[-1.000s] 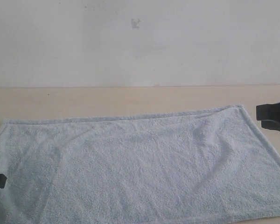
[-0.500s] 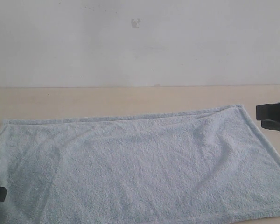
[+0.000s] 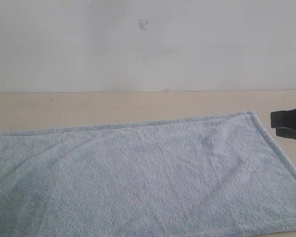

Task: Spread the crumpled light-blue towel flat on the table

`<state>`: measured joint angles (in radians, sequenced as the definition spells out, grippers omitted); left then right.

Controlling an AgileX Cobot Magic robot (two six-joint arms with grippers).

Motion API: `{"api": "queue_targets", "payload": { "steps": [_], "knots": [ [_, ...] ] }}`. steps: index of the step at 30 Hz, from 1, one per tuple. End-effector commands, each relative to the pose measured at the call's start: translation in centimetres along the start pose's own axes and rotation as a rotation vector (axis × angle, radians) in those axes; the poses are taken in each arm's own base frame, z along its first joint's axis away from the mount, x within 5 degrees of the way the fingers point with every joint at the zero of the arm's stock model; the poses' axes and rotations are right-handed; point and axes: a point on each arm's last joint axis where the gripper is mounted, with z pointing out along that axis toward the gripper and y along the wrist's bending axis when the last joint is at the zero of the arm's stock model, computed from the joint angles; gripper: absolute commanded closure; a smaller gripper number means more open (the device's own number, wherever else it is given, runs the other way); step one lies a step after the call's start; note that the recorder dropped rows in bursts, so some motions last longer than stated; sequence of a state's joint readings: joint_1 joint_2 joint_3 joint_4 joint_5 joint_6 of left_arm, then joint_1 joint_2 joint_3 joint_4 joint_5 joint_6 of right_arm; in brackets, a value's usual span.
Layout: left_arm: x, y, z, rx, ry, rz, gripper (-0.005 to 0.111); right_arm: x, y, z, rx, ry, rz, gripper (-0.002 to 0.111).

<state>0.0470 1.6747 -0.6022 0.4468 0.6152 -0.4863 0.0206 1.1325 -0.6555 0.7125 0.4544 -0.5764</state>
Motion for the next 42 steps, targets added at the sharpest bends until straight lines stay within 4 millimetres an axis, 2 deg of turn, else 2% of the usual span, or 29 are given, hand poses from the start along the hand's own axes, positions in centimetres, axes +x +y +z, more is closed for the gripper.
{"api": "queue_targets", "payload": {
  "steps": [1, 4, 6, 8, 13, 17, 23, 26, 30, 36, 42],
  "knots": [
    [0.0, 0.7, -1.2, -0.034, -0.066, -0.052, 0.103, 0.0, 0.0, -0.1, 0.008, -0.015, -0.014, 0.108],
    [-0.4, 0.8, -2.6, 0.011, -0.175, -0.075, 0.103, -0.6, -0.6, 0.5, 0.051, -0.047, -0.049, 0.108],
    [-0.8, 0.7, -3.7, 0.053, -0.258, -0.098, 0.103, -1.3, -1.0, 1.7, 0.064, -0.022, -0.063, 0.108],
    [-1.0, 0.7, -4.8, 0.097, -0.338, -0.128, 0.103, -2.2, -1.4, 3.4, 0.061, 0.029, -0.076, 0.108],
    [-1.1, 0.8, -7.1, 0.168, -0.483, -0.165, 0.103, -4.0, -3.0, 9.1, 0.062, 0.160, -0.084, 0.108],
    [-1.5, 0.8, -7.9, 0.201, -0.560, -0.166, 0.103, -4.9, -4.3, 13.3, 0.072, 0.209, -0.079, 0.108],
    [-2.7, 0.5, -8.6, 0.241, -0.641, -0.154, 0.103, -8.3, -6.5, 18.5, 0.080, 0.309, -0.117, 0.108],
    [-4.7, 0.4, -9.1, 0.228, -0.664, -0.117, 0.103, -9.9, -8.2, 20.7, 0.134, 0.327, -0.109, 0.108],
    [-9.0, 0.2, -9.2, 0.185, -0.644, -0.075, 0.103, -10.6, -9.4, 22.5, 0.155, 0.377, -0.147, 0.108],
    [-15.2, -0.7, -6.5, 0.166, -0.589, -0.075, 0.103, -11.1, -10.2, 23.6, 0.173, 0.336, -0.147, 0.108],
    [-18.1, -1.5, -3.2, 0.128, -0.510, -0.030, 0.103, -11.7, -10.3, 23.8, 0.186, 0.285, -0.156, 0.108]
  ]
}}
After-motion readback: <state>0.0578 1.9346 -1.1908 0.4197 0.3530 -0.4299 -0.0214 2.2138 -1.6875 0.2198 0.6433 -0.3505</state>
